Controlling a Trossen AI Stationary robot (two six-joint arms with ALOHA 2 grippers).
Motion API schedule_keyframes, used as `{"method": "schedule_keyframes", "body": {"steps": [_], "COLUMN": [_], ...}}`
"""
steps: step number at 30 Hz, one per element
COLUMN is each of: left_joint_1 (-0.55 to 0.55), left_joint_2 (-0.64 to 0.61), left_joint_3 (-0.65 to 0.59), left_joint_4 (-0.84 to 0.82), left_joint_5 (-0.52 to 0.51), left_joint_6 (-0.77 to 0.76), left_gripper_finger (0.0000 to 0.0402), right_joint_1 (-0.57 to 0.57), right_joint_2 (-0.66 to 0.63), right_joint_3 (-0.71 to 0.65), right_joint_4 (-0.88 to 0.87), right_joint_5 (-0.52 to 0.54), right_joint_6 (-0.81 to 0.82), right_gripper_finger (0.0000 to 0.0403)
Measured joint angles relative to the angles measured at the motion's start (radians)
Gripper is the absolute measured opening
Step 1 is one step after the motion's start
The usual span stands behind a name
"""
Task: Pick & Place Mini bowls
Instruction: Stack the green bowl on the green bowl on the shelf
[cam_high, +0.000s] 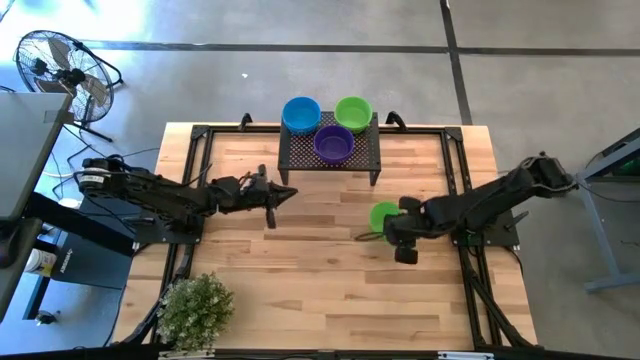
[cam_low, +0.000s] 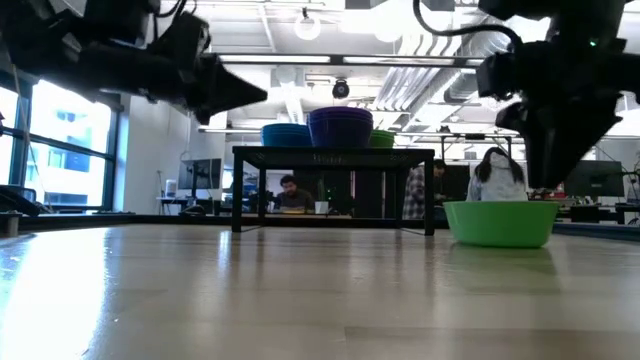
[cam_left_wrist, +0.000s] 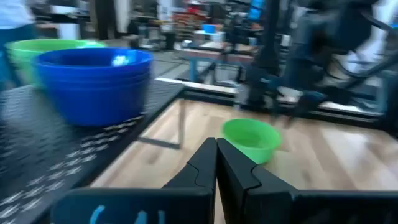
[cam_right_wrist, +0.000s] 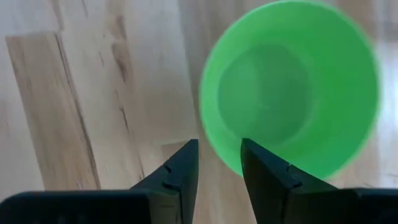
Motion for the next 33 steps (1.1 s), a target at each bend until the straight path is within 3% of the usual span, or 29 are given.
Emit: {"method": "schedule_keyframes", "body": {"steps": [9,17,20,25,33], "left_joint_1": [0.0,0.0,0.0,0.0,0.053], "left_joint_2": [-0.014,-0.014,-0.014,-0.016,-0.135], "left_joint_3": [-0.037,-0.037,-0.037,-0.037,-0.121], "left_joint_4": [0.019,0.012,0.013,0.011,0.004], "left_joint_5": [-0.06,-0.06,-0.06,-0.06,-0.059], "left_joint_6": [0.0,0.002,0.003,0.003,-0.028], "left_gripper_finger": [0.0,0.0,0.0,0.0,0.0], "right_joint_1": [0.011,0.022,0.028,0.025,-0.03], "right_joint_2": [0.148,0.173,0.173,0.173,0.173], "right_joint_3": [0.0,0.0,0.016,0.125,0.411], "right_joint_4": [0.06,0.077,0.07,-0.01,-0.212], "right_joint_5": [0.0,0.049,0.047,0.027,-0.066], "right_joint_6": [-0.07,-0.118,-0.133,-0.155,-0.19], "right_gripper_finger": [0.0104,0.001,0.001,0.0004,0.0003]}}
